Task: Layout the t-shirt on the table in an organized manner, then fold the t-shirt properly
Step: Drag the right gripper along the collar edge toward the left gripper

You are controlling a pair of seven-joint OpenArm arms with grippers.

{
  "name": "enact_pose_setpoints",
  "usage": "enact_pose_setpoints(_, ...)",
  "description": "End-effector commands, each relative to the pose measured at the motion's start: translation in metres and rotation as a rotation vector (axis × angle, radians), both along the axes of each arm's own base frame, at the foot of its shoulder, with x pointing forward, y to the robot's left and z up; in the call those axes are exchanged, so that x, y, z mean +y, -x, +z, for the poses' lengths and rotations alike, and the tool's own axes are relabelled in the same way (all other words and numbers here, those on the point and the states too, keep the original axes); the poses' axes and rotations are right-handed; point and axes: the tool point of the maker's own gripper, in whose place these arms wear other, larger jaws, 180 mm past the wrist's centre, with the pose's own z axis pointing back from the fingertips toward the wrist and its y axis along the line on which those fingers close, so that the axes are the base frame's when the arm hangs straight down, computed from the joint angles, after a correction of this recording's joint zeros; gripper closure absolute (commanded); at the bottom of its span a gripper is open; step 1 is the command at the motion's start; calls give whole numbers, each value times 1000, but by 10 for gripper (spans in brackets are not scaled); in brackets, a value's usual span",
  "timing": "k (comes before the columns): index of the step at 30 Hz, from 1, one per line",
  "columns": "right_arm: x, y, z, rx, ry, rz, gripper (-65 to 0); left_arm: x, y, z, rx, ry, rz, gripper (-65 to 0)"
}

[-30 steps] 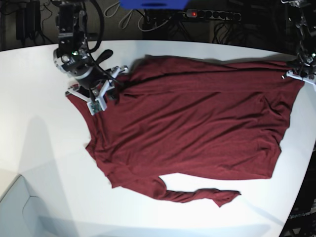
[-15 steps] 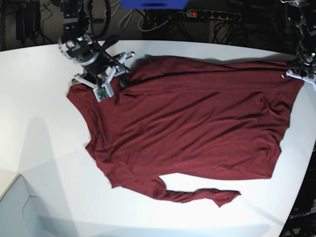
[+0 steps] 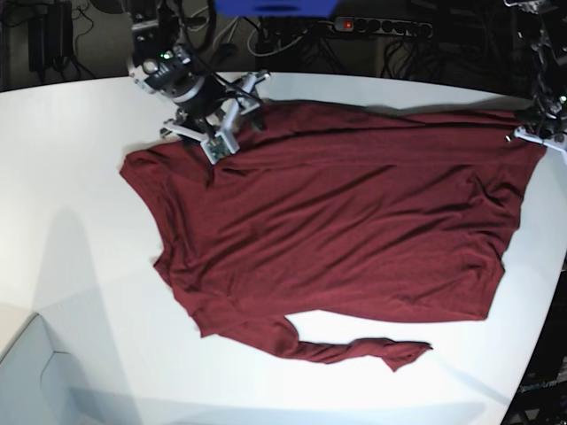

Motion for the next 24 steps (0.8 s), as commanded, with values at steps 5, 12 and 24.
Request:
enact_pose_setpoints(5,8,-1,1,-1,-42,-15,-377,10,-6,13,-25,-44,-9,-32)
enact_pose_setpoints(12,19,5,-2,13,-55,12,-371,9,-7,14,-28,-45,-11,-32)
enact_pose_setpoints(24,43,15,0,20,-80,79,-2,10,-8,16,-33,-49,-12,-32)
